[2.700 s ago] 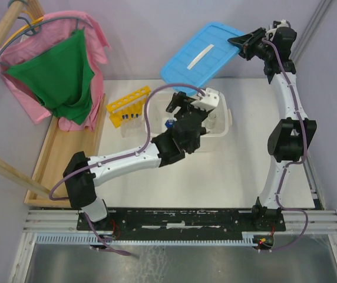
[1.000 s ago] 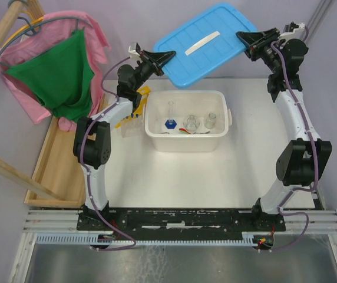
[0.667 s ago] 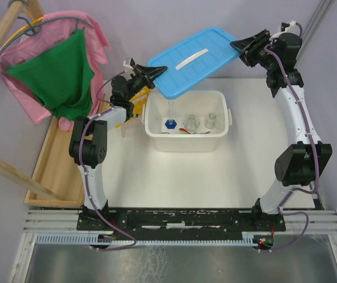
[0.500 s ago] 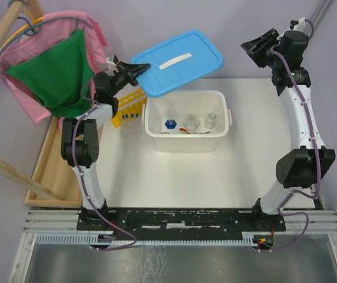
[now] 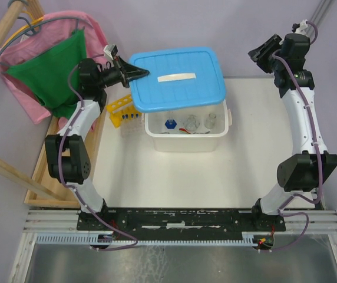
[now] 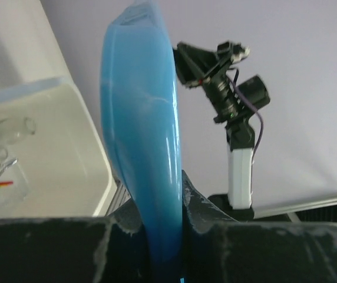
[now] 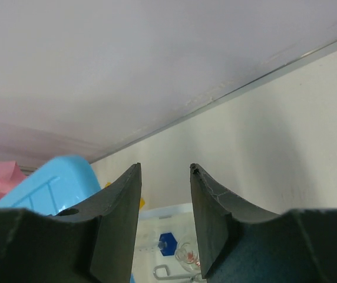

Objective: Organize the chemistry lab equipment
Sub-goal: Adjust the storage box lid on the storage box, then pick up the storage box at the center of the board.

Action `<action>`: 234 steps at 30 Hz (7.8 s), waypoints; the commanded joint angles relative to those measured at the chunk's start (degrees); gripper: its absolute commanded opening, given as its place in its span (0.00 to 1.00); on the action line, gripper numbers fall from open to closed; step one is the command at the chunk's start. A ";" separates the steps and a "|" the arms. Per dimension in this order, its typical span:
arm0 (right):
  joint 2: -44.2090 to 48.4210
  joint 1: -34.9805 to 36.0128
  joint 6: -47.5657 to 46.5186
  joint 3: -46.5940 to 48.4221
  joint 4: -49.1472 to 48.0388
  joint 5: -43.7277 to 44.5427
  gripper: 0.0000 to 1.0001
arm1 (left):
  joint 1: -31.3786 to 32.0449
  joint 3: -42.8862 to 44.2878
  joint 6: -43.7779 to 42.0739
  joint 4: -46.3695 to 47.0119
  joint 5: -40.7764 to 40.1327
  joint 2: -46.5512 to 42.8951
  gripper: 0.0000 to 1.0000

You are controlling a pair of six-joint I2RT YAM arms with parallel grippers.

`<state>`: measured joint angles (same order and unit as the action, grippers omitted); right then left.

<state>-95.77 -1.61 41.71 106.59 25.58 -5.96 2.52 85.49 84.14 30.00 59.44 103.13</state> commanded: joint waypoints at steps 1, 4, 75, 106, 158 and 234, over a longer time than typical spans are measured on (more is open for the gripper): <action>-0.25 1.23 -1.97 -0.56 -0.37 -0.81 0.47 | -0.07 -3.60 -15.14 -13.66 6.17 -4.49 0.03; -0.55 2.51 -2.52 -0.40 -0.06 -0.76 0.47 | 1.25 -3.08 -22.10 -23.53 4.82 -5.17 0.03; -1.27 7.27 -9.07 1.18 7.67 -14.08 0.42 | 7.62 -3.71 -34.48 -39.20 -4.00 -0.14 0.03; -0.90 9.13 -11.47 -1.35 10.37 -19.68 0.39 | 7.75 -4.36 -35.54 -39.75 -9.69 1.60 0.03; -6.60 19.89 -26.77 -3.25 28.95 -14.44 0.32 | 7.55 14.99 -46.38 -58.96 -26.13 1.42 0.99; -9.88 3.06 2.04 20.85 8.86 -35.68 0.49 | 2.39 -4.58 -33.87 -26.18 -10.29 -5.79 0.03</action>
<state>-102.61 9.30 27.18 131.24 49.10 -26.09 7.66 84.49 40.75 -17.65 44.49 99.59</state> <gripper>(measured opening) 0.501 0.176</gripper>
